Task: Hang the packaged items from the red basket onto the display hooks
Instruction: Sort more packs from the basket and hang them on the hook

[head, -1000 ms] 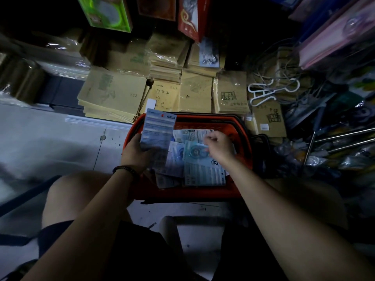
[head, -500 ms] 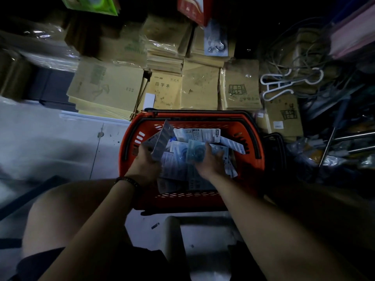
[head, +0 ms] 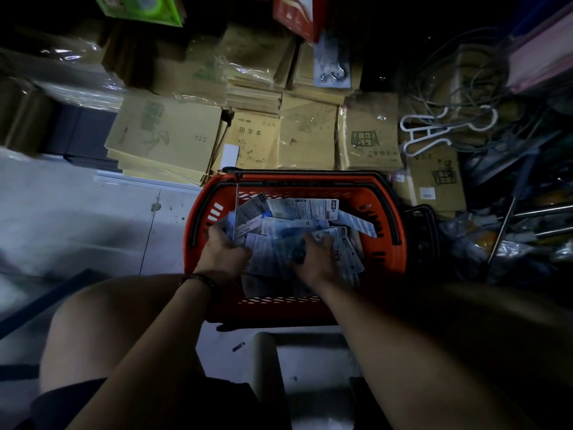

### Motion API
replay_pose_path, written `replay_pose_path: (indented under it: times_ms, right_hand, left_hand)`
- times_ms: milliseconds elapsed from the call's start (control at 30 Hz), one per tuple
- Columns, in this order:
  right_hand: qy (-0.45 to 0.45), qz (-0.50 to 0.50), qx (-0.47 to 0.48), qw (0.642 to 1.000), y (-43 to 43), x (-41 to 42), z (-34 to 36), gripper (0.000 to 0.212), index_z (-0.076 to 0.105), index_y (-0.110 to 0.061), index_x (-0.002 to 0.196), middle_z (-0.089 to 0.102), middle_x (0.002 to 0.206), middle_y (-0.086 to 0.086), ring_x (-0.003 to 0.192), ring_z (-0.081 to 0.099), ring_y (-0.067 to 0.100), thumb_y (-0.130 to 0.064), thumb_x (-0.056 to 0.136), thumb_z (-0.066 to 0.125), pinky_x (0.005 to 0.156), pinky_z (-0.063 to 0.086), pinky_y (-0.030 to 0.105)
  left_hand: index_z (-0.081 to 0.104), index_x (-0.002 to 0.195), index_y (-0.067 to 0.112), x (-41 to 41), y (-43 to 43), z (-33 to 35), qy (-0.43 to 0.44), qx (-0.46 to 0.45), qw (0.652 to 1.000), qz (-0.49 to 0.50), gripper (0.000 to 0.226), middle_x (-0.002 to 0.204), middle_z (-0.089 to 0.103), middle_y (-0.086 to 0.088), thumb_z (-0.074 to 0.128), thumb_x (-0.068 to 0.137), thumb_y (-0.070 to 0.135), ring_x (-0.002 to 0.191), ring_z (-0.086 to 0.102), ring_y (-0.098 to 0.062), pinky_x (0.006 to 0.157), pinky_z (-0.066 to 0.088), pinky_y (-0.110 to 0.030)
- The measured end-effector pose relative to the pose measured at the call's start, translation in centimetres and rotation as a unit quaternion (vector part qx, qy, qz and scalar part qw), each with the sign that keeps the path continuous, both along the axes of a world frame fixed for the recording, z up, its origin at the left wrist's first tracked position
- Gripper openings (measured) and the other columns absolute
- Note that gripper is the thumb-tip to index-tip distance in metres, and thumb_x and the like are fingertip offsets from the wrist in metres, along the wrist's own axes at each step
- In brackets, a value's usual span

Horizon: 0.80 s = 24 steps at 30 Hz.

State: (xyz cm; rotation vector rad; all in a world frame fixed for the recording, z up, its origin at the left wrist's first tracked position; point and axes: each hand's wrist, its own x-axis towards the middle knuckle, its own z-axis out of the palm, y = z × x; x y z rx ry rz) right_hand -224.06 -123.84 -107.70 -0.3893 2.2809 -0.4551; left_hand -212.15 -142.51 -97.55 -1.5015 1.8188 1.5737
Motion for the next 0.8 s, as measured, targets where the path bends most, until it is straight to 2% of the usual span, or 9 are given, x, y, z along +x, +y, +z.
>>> replay_pose_path:
  times_ms: [133, 267, 400, 500, 567, 633, 700, 733, 800]
  right_hand:
    - [0.031, 0.025, -0.077, 0.996, 1.3, 0.6, 2.2, 0.065, 0.054, -0.039, 0.135, 0.024, 0.153, 0.000, 0.139, 0.046, 0.035, -0.058, 0.077, 0.076, 0.116, 0.044, 0.046]
    - [0.059, 0.092, -0.113, 0.988, 2.6, 0.4, 5.7, 0.072, 0.051, -0.036, 0.142, 0.012, 0.162, -0.009, 0.150, 0.034, 0.030, -0.051, 0.077, 0.080, 0.118, 0.043, 0.048]
    - [0.121, 0.148, -0.142, 0.971, 3.8, -0.2, 10.8, 0.071, 0.051, -0.034, 0.140, 0.013, 0.163, -0.010, 0.152, 0.030, 0.023, -0.051, 0.076, 0.076, 0.117, 0.043, 0.047]
    - [0.184, 0.171, -0.175, 0.952, 4.5, -0.5, 15.2, 0.072, 0.051, -0.033, 0.142, 0.016, 0.165, -0.009, 0.154, 0.028, 0.021, -0.055, 0.076, 0.067, 0.115, 0.045, 0.048]
    - [0.217, 0.184, -0.208, 0.936, 4.8, -0.7, 18.1, 0.072, 0.052, -0.031, 0.143, 0.018, 0.166, -0.007, 0.154, 0.029, 0.021, -0.053, 0.077, 0.070, 0.113, 0.048, 0.047]
    - [0.245, 0.205, -0.242, 0.916, 5.0, -0.8, 21.1, 0.071, 0.053, -0.029, 0.144, 0.019, 0.167, -0.006, 0.153, 0.031, 0.021, -0.048, 0.079, 0.074, 0.110, 0.050, 0.044]
    - [0.262, 0.231, -0.270, 0.897, 5.2, -0.9, 23.8, 0.070, 0.054, -0.027, 0.145, 0.019, 0.168, -0.003, 0.153, 0.033, 0.022, -0.046, 0.080, 0.075, 0.111, 0.050, 0.044]
    - [0.272, 0.244, -0.280, 0.888, 5.3, -0.9, 25.1, 0.070, 0.054, -0.027, 0.145, 0.020, 0.168, -0.002, 0.154, 0.033, 0.024, -0.045, 0.080, 0.075, 0.112, 0.049, 0.044]
    - [0.294, 0.262, -0.293, 0.871, 5.5, -0.9, 27.4, 0.071, 0.055, -0.026, 0.145, 0.022, 0.169, 0.000, 0.154, 0.033, 0.025, -0.044, 0.079, 0.076, 0.112, 0.049, 0.047]
  left_hand:
    - [0.040, 0.143, 0.021, -0.2, 0.1, 1.3, 0.015, 0.042, 0.998, 0.037, 0.065, 0.124, 0.067, -0.006, 0.078, 0.090, 0.014, 0.107, 0.071, -0.030, 0.093, 0.063, -0.054]
    - [0.043, 0.130, 0.015, -0.9, 0.8, 3.1, 0.071, 0.060, 0.993, 0.073, 0.063, 0.118, 0.068, -0.008, 0.087, 0.085, 0.023, 0.103, 0.072, -0.031, 0.092, 0.062, -0.057]
    - [0.055, 0.126, 0.003, -0.9, 0.9, 4.9, 0.092, 0.137, 0.974, 0.158, 0.060, 0.111, 0.075, -0.019, 0.086, 0.085, 0.033, 0.095, 0.076, -0.037, 0.081, 0.064, -0.051]
    - [0.072, 0.115, 0.004, -0.7, 1.7, 7.6, 0.144, 0.194, 0.958, 0.157, 0.045, 0.081, 0.079, -0.012, 0.069, 0.099, 0.046, 0.063, 0.077, -0.024, 0.055, 0.060, -0.030]
    - [0.078, 0.119, 0.015, -0.5, 2.5, 9.0, 0.145, 0.190, 0.961, 0.136, 0.057, 0.095, 0.083, -0.011, 0.056, 0.101, 0.064, 0.079, 0.079, -0.025, 0.068, 0.062, -0.036]
    - [0.072, 0.130, 0.018, -0.5, 3.4, 11.1, 0.153, 0.149, 0.968, 0.131, 0.067, 0.123, 0.078, -0.011, 0.045, 0.101, 0.072, 0.107, 0.075, -0.029, 0.094, 0.060, -0.045]
    - [0.066, 0.136, 0.018, -1.1, 4.2, 13.0, 0.145, 0.111, 0.978, 0.104, 0.072, 0.136, 0.070, -0.014, 0.044, 0.100, 0.076, 0.117, 0.069, -0.033, 0.100, 0.055, -0.044]
    - [0.068, 0.130, 0.018, -1.4, 4.7, 14.2, 0.141, 0.089, 0.983, 0.084, 0.073, 0.129, 0.071, -0.016, 0.045, 0.098, 0.079, 0.108, 0.071, -0.032, 0.091, 0.057, -0.040]
    - [0.072, 0.115, 0.004, -2.1, 5.3, 16.6, 0.153, 0.051, 0.986, 0.051, 0.074, 0.101, 0.076, -0.019, 0.052, 0.098, 0.073, 0.070, 0.073, -0.021, 0.060, 0.055, -0.028]
